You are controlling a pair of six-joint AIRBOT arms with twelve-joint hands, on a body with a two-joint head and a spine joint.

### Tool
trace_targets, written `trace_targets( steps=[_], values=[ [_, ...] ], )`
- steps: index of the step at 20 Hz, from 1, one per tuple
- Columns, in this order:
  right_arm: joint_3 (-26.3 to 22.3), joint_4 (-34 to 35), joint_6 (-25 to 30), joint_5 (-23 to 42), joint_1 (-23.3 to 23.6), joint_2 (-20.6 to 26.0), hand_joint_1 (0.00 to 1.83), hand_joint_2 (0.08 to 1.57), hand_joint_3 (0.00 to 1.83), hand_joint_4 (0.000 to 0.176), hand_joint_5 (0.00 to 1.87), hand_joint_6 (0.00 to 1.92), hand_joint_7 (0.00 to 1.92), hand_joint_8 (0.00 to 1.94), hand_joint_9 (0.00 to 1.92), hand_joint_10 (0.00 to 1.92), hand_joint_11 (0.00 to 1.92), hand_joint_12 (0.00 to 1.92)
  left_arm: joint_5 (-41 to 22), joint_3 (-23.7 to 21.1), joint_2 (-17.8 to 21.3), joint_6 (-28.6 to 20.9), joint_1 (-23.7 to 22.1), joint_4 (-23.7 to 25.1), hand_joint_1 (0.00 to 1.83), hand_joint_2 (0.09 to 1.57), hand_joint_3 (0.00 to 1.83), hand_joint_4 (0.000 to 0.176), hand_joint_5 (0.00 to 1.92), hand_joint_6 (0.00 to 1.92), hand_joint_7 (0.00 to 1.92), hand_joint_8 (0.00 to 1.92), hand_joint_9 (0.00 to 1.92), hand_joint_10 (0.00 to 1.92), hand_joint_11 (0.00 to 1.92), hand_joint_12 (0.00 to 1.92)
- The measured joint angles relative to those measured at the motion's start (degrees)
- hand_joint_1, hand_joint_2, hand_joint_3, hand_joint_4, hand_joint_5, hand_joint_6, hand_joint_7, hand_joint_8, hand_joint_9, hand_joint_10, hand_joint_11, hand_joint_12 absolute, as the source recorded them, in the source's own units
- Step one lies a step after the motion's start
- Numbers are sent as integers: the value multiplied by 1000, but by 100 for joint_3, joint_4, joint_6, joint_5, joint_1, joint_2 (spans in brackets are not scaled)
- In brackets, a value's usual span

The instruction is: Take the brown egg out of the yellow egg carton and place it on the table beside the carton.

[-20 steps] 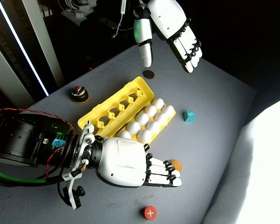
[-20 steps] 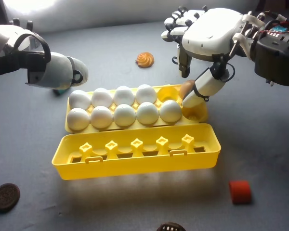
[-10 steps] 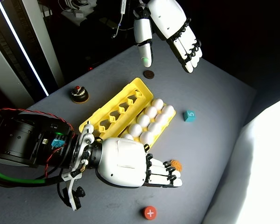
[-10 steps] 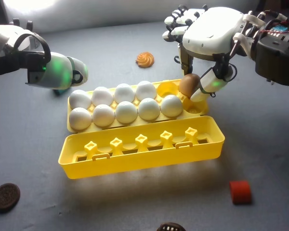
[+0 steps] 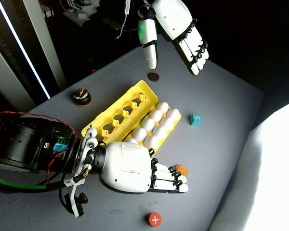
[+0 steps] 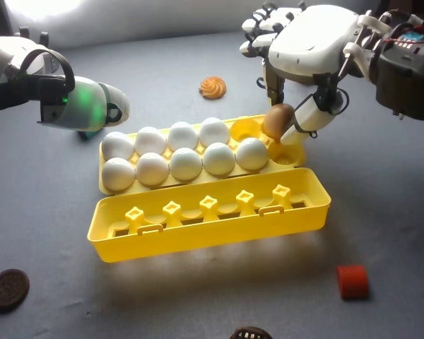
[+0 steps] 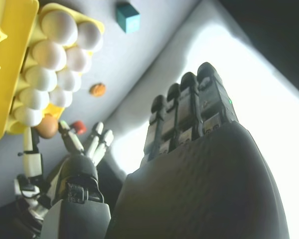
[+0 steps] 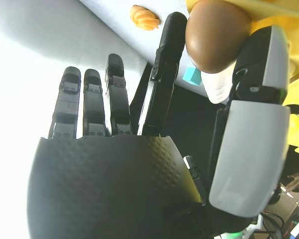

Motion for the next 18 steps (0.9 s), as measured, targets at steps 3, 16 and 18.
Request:
trace_targets(
  steps=[3, 16, 18],
  values=[
    [-13, -15, 0, -7, 81, 50, 1125, 951, 1, 176, 1489, 45, 303, 19, 0, 0, 0, 0, 0, 0, 0, 0, -2, 0, 0, 1179, 0, 0, 62, 11, 30, 2, 0, 0, 0, 0],
    [-557, -17, -90, -22, 24, 953, 1129, 946, 0, 176, 1498, 39, 308, 11, 59, 17, 0, 0, 13, 0, 0, 0, 0, 0, 0, 1177, 0, 0, 69, 9, 34, 9, 3, 1, 0, 0],
    [-557, -20, -118, -20, -87, 1010, 1129, 947, 0, 176, 1498, 38, 321, 15, 46, 10, 0, 0, -7, 0, 0, -2, -2, 0, 0, 1178, 0, 0, 68, 7, 36, 8, 5, 2, 0, 0]
  ],
)
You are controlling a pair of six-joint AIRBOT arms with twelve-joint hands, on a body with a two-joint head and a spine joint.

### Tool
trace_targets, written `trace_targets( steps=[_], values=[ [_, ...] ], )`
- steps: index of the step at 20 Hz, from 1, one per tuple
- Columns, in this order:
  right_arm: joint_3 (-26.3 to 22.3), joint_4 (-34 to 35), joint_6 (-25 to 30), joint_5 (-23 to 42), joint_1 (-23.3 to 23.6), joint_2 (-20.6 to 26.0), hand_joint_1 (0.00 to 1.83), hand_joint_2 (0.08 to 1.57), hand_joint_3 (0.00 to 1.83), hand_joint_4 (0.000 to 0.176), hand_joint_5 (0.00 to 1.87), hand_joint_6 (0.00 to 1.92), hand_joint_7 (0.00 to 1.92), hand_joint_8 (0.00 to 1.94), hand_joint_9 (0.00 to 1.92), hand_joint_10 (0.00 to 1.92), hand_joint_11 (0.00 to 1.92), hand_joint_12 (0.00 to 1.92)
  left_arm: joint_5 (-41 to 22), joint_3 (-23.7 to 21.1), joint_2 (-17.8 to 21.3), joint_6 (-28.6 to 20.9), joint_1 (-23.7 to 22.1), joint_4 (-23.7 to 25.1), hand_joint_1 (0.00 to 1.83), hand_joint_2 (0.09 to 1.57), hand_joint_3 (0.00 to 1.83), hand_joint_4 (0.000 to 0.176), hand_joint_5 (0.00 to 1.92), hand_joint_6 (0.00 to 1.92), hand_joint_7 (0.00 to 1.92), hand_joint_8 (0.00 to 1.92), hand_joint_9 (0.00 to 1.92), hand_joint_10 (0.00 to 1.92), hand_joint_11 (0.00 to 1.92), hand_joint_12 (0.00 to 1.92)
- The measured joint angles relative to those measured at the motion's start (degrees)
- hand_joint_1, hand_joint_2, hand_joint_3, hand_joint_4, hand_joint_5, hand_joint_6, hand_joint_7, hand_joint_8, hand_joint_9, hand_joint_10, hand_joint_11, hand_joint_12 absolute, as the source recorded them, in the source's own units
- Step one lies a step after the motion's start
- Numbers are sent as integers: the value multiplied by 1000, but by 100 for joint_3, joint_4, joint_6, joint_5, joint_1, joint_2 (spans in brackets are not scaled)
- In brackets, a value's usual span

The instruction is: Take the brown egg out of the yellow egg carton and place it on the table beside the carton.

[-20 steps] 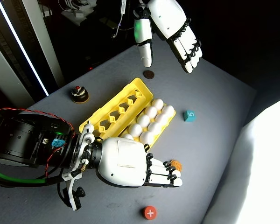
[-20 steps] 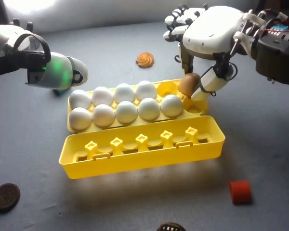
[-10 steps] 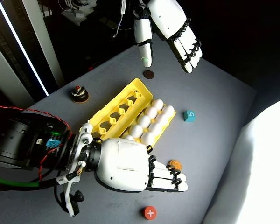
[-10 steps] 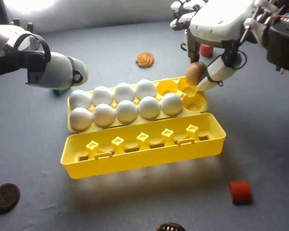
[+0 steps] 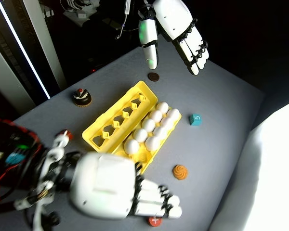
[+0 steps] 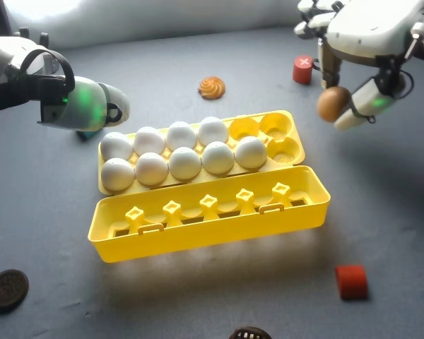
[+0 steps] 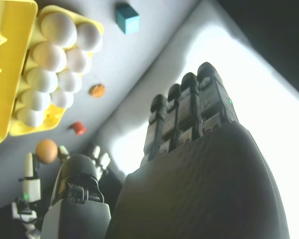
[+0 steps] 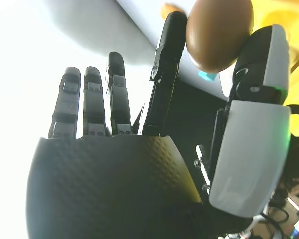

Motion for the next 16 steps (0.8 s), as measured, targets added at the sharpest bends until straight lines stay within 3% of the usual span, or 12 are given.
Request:
trace_targets(
  steps=[16],
  values=[
    [435, 7, -122, 199, -420, -131, 1130, 946, 0, 176, 1504, 26, 317, 0, 98, 19, 0, 0, 17, 0, 0, 2, 2, 0, 0, 1180, 0, 0, 64, 4, 34, 5, 14, 5, 0, 0]
  ],
)
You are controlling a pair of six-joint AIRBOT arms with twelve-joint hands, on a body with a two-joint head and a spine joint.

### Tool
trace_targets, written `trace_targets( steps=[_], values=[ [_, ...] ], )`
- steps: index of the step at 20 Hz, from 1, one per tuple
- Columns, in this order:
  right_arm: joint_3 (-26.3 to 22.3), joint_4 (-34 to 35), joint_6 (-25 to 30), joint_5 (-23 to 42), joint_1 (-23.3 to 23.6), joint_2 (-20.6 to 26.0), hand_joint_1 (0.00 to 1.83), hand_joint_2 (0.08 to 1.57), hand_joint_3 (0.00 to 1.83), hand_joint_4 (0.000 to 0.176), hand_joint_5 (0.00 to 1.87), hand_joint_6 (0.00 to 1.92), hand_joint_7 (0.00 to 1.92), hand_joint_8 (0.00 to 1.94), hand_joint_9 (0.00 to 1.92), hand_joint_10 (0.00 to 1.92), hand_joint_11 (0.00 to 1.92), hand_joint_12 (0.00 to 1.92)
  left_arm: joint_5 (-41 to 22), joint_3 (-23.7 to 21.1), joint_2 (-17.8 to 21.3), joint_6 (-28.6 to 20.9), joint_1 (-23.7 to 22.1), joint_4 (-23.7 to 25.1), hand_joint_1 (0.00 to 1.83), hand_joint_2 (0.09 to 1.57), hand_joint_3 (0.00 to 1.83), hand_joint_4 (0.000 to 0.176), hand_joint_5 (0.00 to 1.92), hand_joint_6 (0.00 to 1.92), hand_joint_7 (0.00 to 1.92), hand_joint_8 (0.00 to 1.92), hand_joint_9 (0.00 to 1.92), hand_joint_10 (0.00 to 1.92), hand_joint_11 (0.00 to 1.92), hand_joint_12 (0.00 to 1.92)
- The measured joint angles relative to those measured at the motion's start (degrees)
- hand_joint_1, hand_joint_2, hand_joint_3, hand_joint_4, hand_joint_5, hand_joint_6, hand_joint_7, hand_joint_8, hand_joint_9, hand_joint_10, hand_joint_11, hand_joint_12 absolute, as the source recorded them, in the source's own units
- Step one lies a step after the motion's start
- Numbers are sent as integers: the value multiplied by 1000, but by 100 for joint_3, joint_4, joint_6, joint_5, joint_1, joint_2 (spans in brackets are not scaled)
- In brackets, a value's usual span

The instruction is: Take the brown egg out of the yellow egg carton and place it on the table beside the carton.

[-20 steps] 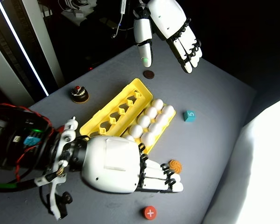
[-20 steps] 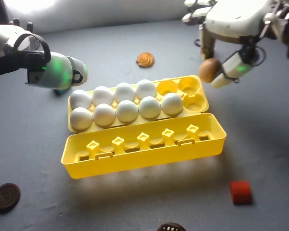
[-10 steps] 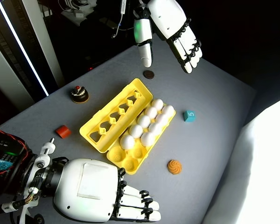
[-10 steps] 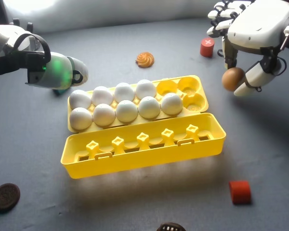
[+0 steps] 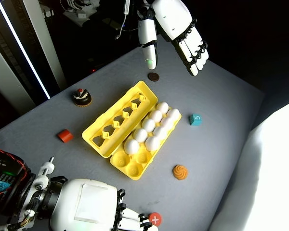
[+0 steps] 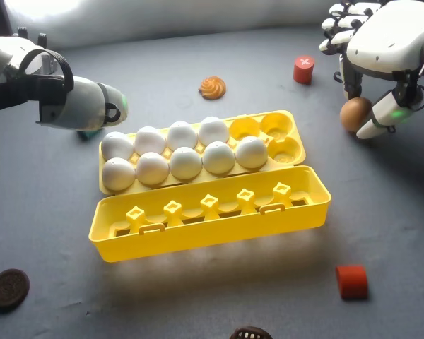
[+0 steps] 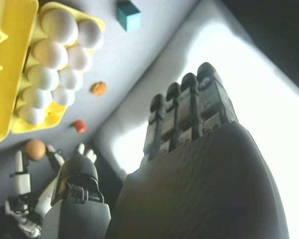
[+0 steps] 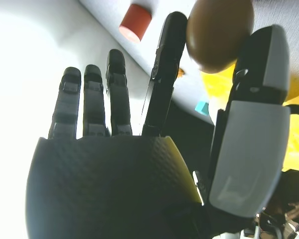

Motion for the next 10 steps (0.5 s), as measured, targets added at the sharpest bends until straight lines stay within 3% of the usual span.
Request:
trace_targets(
  steps=[10],
  values=[
    [39, -2, -35, 76, 2, -76, 1119, 954, 2, 176, 1492, 17, 264, 0, 44, 0, 0, 0, -2, 0, 0, 0, 0, 0, 0, 1177, 0, 0, 77, 4, 42, 3, 12, 2, 0, 0]
  ],
)
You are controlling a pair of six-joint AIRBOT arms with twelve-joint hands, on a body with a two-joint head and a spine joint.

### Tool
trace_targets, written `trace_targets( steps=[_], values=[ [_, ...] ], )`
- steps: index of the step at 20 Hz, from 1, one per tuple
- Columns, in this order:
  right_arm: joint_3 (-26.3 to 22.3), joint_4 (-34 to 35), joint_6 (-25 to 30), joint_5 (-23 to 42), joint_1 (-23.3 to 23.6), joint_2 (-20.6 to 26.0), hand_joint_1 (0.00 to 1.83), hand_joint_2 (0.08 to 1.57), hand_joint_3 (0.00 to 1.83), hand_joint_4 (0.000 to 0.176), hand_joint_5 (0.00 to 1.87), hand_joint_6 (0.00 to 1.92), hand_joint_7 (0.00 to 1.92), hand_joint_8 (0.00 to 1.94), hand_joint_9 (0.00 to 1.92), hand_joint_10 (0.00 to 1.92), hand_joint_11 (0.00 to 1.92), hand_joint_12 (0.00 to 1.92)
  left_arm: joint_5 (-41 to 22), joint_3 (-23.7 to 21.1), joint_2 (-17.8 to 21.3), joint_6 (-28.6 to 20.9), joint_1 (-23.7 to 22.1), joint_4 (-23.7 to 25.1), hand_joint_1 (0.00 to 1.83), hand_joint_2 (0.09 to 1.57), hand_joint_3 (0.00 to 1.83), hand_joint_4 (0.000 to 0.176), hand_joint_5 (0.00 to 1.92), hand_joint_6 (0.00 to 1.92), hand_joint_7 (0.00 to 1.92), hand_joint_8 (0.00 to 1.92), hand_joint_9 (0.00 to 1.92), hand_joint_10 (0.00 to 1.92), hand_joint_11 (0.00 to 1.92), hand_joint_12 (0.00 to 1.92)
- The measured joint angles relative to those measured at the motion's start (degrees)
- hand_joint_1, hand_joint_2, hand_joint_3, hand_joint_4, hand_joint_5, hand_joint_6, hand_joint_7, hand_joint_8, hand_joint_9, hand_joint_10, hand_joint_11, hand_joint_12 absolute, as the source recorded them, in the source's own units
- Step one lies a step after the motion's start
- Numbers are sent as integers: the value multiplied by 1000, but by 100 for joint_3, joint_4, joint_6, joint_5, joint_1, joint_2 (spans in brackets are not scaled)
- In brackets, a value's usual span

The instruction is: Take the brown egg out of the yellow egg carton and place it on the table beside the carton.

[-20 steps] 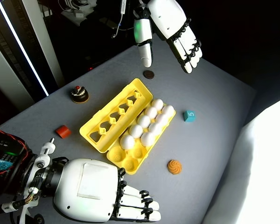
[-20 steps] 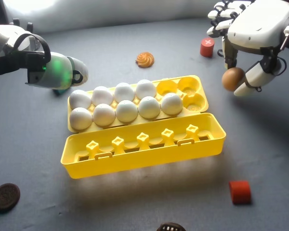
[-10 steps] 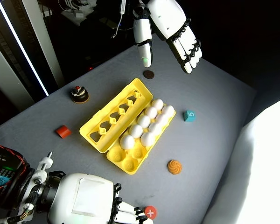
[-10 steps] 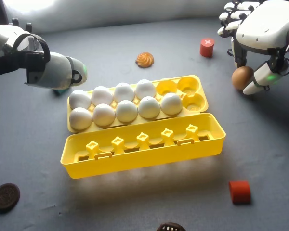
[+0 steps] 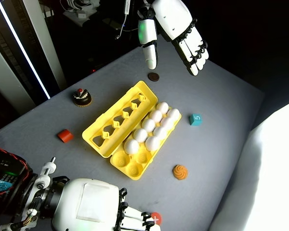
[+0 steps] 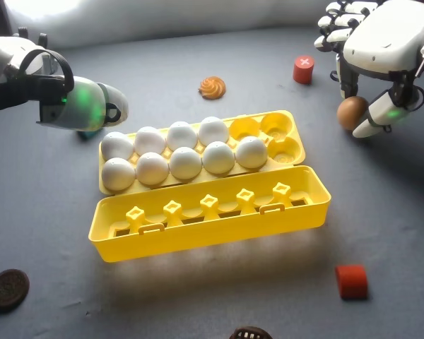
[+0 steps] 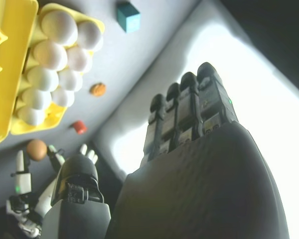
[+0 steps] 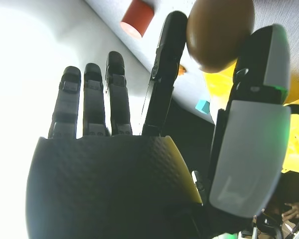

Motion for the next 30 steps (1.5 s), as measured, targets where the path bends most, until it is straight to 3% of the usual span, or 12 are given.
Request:
trace_targets(
  steps=[12, 13, 14, 16, 17, 19, 23, 24, 25, 26, 29, 30],
  values=[
    [13, -2, -35, 72, 4, -195, 1118, 945, 0, 176, 1494, 17, 241, 0, 19, 5, 0, 0, -2, 0, 0, -2, 0, 0, 0, 1171, 0, 0, 82, 3, 56, 5, 31, 6, 0, 0],
    [13, -2, -48, 72, 7, -216, 1050, 813, 0, 176, 1285, 3, 226, 1, 3, 0, 0, 0, -2, 0, 0, 0, 0, 0, 0, 1172, 0, 0, 84, 4, 54, 3, 29, 4, 0, 0],
    [13, -7, -70, 48, 28, -238, 1028, 777, 0, 176, 1241, 0, 230, 3, 3, 1, 0, 0, -2, 0, 0, 0, 0, 0, 0, 1177, 0, 0, 85, 4, 57, 4, 35, 6, 5, 2],
    [13, -4, -68, 13, 44, -256, 989, 794, 0, 166, 1166, 0, 198, 0, 0, 0, 0, 0, -2, 0, 0, 0, 0, 0, 0, 1172, 0, 0, 61, 0, 31, 0, 4, 0, 0, 0],
    [13, -2, -70, 2, 44, -260, 999, 797, 0, 147, 1159, 1, 201, 2, 0, 0, 0, 0, -2, 0, 0, 0, 0, 0, 0, 1174, 0, 0, 62, 1, 35, 2, 9, 3, 0, 0],
    [13, -44, -70, -42, 44, -271, 993, 782, 0, 171, 1170, 5, 218, 7, 0, 0, 0, 0, -2, 0, 0, 0, 0, 0, 0, 1178, 0, 0, 65, 3, 39, 4, 11, 3, 0, 0],
    [13, -68, -79, -105, 87, -278, 992, 792, 0, 115, 1109, 0, 230, 10, 0, 0, 0, 0, -2, 0, 0, 0, 0, -2, 0, 1175, 0, 0, 90, 10, 59, 8, 31, 8, 0, 0],
    [13, -68, -81, -131, 109, -278, 992, 790, 0, 93, 1106, 0, 242, 12, 0, 0, 0, 0, -2, 0, 0, 0, 0, 0, 0, 1170, 0, 0, 83, 6, 54, 6, 26, 5, 0, 0],
    [13, -70, -87, -138, 120, -278, 985, 789, 0, 90, 1105, 0, 254, 15, 0, 0, 0, 0, -2, 0, 0, 0, 0, 0, 0, 1172, 0, 0, 82, 5, 54, 5, 27, 6, 0, 0],
    [13, -68, -92, -162, 155, -278, 939, 792, 0, 126, 1095, 0, 226, 4, 0, 0, 0, 0, -4, 0, 0, 0, 0, 0, 0, 1174, 0, 0, 84, 5, 60, 7, 41, 10, 6, 3],
    [13, -66, -92, -179, 216, -278, 914, 779, 0, 112, 1042, 0, 213, 1, 0, 0, 0, 0, -4, 0, 0, -2, 0, 0, 0, 1173, 0, 0, 82, 7, 51, 3, 21, 1, 0, 0],
    [13, -70, -92, -188, 238, -278, 900, 780, 0, 115, 1039, 1, 212, 1, 0, 0, 0, 0, -2, 0, 0, 0, 0, 0, 0, 1172, 0, 0, 85, 7, 52, 3, 25, 2, 0, 0]
  ],
)
